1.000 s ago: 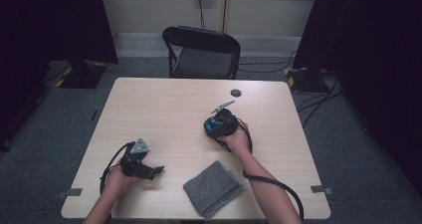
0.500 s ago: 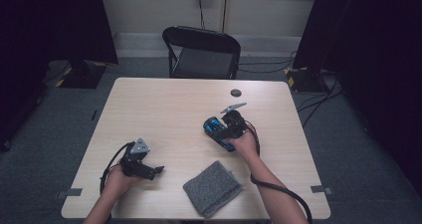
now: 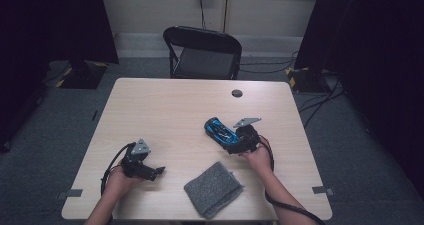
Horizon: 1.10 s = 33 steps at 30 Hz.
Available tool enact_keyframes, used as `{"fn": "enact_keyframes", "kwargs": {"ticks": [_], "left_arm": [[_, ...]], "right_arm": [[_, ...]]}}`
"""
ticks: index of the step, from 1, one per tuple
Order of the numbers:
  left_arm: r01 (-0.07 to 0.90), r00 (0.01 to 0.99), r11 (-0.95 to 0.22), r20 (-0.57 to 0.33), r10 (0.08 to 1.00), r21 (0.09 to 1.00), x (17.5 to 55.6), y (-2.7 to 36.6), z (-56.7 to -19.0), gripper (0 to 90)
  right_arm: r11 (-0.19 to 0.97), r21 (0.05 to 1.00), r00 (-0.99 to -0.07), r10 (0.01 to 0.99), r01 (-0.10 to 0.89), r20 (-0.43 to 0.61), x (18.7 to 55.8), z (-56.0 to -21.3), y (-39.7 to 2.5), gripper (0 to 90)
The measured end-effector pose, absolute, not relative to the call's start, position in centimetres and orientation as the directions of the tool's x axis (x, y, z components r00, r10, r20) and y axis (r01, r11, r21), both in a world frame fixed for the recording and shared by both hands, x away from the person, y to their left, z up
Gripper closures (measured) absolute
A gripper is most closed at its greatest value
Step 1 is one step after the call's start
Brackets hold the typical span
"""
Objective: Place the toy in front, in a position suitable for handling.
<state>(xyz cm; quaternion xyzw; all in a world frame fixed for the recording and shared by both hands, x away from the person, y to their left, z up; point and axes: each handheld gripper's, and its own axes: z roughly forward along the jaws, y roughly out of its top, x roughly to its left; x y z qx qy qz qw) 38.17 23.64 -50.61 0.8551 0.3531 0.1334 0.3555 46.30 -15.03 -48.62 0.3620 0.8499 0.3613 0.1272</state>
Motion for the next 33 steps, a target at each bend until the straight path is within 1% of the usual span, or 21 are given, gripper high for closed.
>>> {"fn": "enact_keyframes", "kwargs": {"ticks": [2, 12, 15, 19, 22, 27, 30, 31, 33], "left_arm": [[0.509, 0.714, -0.498, -0.022, 0.700, 0.702, 38.2, 23.6, -50.6, 0.0], [0.511, 0.712, -0.495, -0.024, 0.702, 0.703, 38.2, 23.6, -50.6, 0.0], [0.513, 0.709, -0.493, -0.024, 0.704, 0.703, 38.1, 23.6, -50.6, 0.0], [0.513, 0.709, -0.493, -0.023, 0.705, 0.703, 38.1, 23.6, -50.6, 0.0], [0.513, 0.709, -0.492, -0.024, 0.705, 0.703, 38.1, 23.6, -50.6, 0.0], [0.513, 0.708, -0.492, -0.021, 0.706, 0.703, 38.1, 23.6, -50.6, 0.0], [0.512, 0.708, -0.493, -0.021, 0.706, 0.703, 38.1, 23.6, -50.6, 0.0], [0.513, 0.707, -0.493, -0.021, 0.706, 0.703, 38.1, 23.6, -50.6, 0.0], [0.512, 0.707, -0.494, -0.018, 0.706, 0.703, 38.1, 23.6, -50.6, 0.0]], "right_arm": [[0.481, 0.714, -0.705, 0.709, 0.509, 0.025, 46.1, -48.8, -15.3, 13.7], [0.447, 0.742, -0.695, 0.718, 0.500, 0.036, 45.6, -49.8, -16.3, 16.2], [0.443, 0.744, -0.703, 0.709, 0.501, 0.052, 45.5, -50.3, -16.4, 19.8], [0.449, 0.741, -0.707, 0.706, 0.499, 0.048, 45.5, -50.5, -16.5, 20.2], [0.489, 0.734, -0.726, 0.688, 0.472, 0.010, 45.5, -50.6, -16.4, 19.7], [0.488, 0.732, -0.724, 0.690, 0.474, 0.009, 45.5, -50.6, -16.4, 19.1], [0.476, 0.734, -0.706, 0.708, 0.485, 0.007, 45.6, -50.6, -16.1, 19.0], [0.476, 0.734, -0.706, 0.708, 0.485, 0.007, 45.6, -50.6, -16.1, 19.4], [0.476, 0.738, -0.717, 0.697, 0.478, 0.015, 45.5, -50.6, -16.1, 24.2]]}}
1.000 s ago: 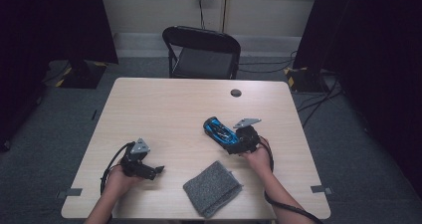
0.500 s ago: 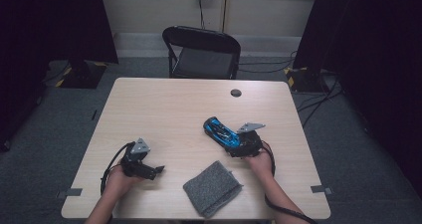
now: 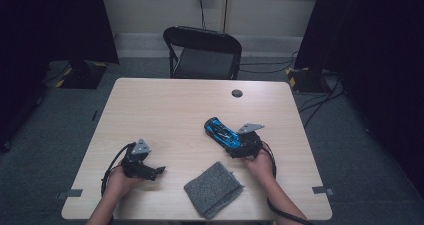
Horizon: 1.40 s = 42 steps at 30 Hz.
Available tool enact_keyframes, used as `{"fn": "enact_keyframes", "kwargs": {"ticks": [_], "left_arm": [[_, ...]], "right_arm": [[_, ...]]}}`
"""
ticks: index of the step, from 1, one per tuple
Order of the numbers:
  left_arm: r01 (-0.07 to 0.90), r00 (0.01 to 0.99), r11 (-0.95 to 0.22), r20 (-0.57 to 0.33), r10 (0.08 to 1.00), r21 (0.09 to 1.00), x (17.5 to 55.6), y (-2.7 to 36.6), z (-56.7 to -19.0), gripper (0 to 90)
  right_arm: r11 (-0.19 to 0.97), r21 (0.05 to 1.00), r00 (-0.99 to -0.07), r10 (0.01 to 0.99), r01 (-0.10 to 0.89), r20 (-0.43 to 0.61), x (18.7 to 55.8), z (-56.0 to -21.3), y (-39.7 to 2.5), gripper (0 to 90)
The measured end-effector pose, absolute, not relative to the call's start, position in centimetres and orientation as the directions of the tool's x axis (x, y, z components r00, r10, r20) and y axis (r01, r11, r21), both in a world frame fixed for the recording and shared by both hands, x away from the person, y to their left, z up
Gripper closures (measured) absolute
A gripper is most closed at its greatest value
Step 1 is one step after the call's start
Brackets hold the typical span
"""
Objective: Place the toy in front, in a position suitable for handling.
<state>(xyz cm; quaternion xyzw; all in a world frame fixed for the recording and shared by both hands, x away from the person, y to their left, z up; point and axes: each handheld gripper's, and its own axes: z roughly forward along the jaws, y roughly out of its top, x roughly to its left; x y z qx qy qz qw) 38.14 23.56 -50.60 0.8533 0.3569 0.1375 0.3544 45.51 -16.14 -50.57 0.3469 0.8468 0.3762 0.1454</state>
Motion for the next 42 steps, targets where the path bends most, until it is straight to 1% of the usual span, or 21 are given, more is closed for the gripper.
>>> {"fn": "enact_keyframes", "kwargs": {"ticks": [5, 8, 9, 10, 12, 15, 16, 17, 18, 19, 24, 27, 33, 37, 42], "left_arm": [[0.517, 0.701, -0.487, -0.021, 0.713, 0.704, 38.1, 23.5, -50.6, 0.1], [0.516, 0.695, -0.482, -0.018, 0.718, 0.708, 38.1, 23.4, -50.5, 2.0], [0.529, 0.689, -0.468, -0.036, 0.724, 0.707, 38.0, 23.3, -50.4, 3.4], [0.536, 0.682, -0.460, -0.042, 0.730, 0.708, 38.0, 23.3, -50.3, 7.0], [0.547, 0.681, -0.436, -0.078, 0.728, 0.715, 38.0, 23.2, -50.0, 18.4], [0.538, 0.691, -0.444, -0.073, 0.719, 0.717, 37.9, 22.8, -49.9, 25.7], [0.547, 0.693, -0.439, -0.092, 0.715, 0.713, 37.9, 22.6, -49.8, 27.3], [0.547, 0.693, -0.439, -0.092, 0.715, 0.713, 37.9, 22.6, -49.8, 27.7], [0.550, 0.700, -0.426, -0.118, 0.705, 0.718, 37.8, 22.1, -49.6, 27.9], [0.549, 0.707, -0.436, -0.118, 0.697, 0.713, 37.7, 21.7, -49.3, 28.3], [0.549, 0.736, -0.427, -0.174, 0.654, 0.718, 37.3, 19.9, -48.0, 36.9], [0.533, 0.768, -0.445, -0.190, 0.612, 0.719, 36.7, 18.3, -47.3, 37.9], [0.468, 0.836, -0.501, -0.182, 0.517, 0.728, 35.3, 15.3, -46.8, 39.4], [0.456, 0.858, -0.521, -0.199, 0.474, 0.721, 34.7, 13.9, -47.1, 40.2], [0.437, 0.879, -0.567, -0.196, 0.435, 0.699, 34.1, 12.5, -47.4, 42.7]], "right_arm": [[0.477, 0.739, -0.718, 0.696, 0.475, 0.012, 45.5, -50.6, -16.1, 24.7], [0.476, 0.739, -0.715, 0.699, 0.476, 0.011, 45.5, -50.6, -16.1, 24.8], [0.476, 0.739, -0.715, 0.699, 0.476, 0.011, 45.5, -50.6, -16.1, 24.8], [0.476, 0.739, -0.715, 0.699, 0.476, 0.010, 45.5, -50.6, -16.1, 24.8], [0.476, 0.740, -0.714, 0.700, 0.476, 0.009, 45.4, -50.6, -16.1, 24.8], [0.476, 0.740, -0.714, 0.700, 0.476, 0.009, 45.5, -50.6, -16.1, 24.7], [0.476, 0.740, -0.714, 0.700, 0.476, 0.009, 45.5, -50.6, -16.1, 24.7], [0.476, 0.740, -0.714, 0.700, 0.476, 0.009, 45.5, -50.6, -16.1, 24.7], [0.476, 0.739, -0.714, 0.700, 0.476, 0.009, 45.5, -50.6, -16.1, 24.7], [0.476, 0.740, -0.714, 0.700, 0.476, 0.009, 45.5, -50.6, -16.1, 24.7], [0.476, 0.739, -0.714, 0.700, 0.476, 0.009, 45.5, -50.6, -16.1, 24.7], [0.476, 0.739, -0.714, 0.700, 0.476, 0.009, 45.5, -50.6, -16.1, 24.7], [0.476, 0.739, -0.714, 0.700, 0.476, 0.010, 45.5, -50.6, -16.1, 24.6], [0.479, 0.738, -0.716, 0.699, 0.475, 0.007, 45.5, -50.6, -16.1, 24.7], [0.476, 0.739, -0.714, 0.700, 0.477, 0.010, 45.5, -50.6, -16.1, 24.6]]}}
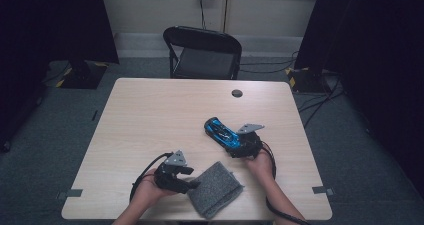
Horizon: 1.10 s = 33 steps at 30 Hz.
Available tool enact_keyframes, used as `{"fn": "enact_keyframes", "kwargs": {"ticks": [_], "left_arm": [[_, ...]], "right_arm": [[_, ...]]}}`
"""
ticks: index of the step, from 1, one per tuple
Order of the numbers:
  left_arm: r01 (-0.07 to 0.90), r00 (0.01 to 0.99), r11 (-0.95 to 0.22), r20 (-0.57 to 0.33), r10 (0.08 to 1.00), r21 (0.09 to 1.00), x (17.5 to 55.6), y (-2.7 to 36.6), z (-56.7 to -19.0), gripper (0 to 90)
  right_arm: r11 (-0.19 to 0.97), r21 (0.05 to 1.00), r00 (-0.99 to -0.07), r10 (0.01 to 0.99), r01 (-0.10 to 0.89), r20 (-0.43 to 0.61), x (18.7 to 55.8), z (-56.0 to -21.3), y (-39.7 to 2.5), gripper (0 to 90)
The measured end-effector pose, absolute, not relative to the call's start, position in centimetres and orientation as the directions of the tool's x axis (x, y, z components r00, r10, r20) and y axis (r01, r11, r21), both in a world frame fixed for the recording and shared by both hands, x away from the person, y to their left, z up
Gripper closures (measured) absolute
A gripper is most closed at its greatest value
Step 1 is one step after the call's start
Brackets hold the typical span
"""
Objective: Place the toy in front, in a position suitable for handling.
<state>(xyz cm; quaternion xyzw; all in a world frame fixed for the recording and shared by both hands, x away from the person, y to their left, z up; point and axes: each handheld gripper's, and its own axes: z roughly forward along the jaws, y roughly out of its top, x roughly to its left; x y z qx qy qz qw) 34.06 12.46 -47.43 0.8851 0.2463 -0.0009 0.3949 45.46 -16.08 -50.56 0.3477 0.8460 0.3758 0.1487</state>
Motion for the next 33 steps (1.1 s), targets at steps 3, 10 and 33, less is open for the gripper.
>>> {"fn": "enact_keyframes", "kwargs": {"ticks": [3, 10, 33], "left_arm": [[0.446, 0.880, -0.598, -0.204, 0.429, 0.666, 33.9, 11.8, -47.9, 47.4], [0.424, 0.888, -0.641, -0.153, 0.434, 0.640, 33.9, 11.2, -48.2, 58.8], [0.498, 0.812, -0.596, -0.098, 0.575, 0.630, 37.5, 15.5, -47.7, 85.7]], "right_arm": [[0.476, 0.739, -0.714, 0.700, 0.476, 0.009, 45.5, -50.6, -16.1, 24.6], [0.476, 0.739, -0.714, 0.700, 0.476, 0.009, 45.5, -50.6, -16.1, 24.7], [0.475, 0.739, -0.713, 0.701, 0.477, 0.010, 45.5, -50.6, -16.0, 24.6]]}}
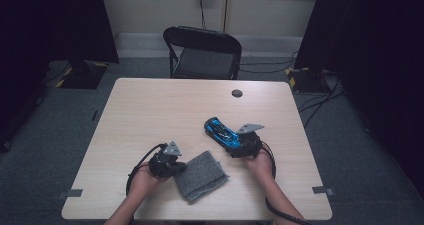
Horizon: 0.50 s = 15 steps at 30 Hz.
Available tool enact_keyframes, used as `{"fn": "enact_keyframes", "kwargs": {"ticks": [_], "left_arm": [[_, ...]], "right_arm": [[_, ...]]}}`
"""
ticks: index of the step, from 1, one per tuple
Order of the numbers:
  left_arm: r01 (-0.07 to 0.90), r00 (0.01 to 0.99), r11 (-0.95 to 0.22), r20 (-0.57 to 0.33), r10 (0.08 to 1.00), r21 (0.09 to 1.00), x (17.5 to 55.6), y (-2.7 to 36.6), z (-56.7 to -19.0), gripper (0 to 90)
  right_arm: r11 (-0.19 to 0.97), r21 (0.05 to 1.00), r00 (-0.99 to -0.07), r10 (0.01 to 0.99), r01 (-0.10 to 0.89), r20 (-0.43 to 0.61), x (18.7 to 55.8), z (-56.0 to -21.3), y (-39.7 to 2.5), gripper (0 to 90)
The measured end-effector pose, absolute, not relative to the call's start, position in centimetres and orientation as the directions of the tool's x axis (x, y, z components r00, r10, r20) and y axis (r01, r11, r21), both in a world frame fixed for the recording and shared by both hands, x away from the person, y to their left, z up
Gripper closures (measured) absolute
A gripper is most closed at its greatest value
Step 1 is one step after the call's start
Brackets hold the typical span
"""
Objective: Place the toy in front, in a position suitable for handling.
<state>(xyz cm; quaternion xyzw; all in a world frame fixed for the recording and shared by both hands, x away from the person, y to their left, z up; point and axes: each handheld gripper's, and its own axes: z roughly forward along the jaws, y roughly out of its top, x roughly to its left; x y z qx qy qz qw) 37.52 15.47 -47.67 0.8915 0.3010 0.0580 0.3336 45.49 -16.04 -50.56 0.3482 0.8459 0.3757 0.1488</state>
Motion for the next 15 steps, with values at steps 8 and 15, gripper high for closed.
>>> {"fn": "enact_keyframes", "kwargs": {"ticks": [8, 15], "left_arm": [[0.532, 0.783, -0.494, -0.177, 0.596, 0.688, 36.5, 15.3, -46.5, 44.0], [0.430, 0.854, -0.631, -0.064, 0.516, 0.646, 34.2, 12.8, -47.7, 42.8]], "right_arm": [[0.475, 0.739, -0.713, 0.701, 0.477, 0.009, 45.5, -50.6, -16.0, 24.6], [0.476, 0.740, -0.713, 0.701, 0.476, 0.008, 45.5, -50.6, -16.0, 24.6]]}}
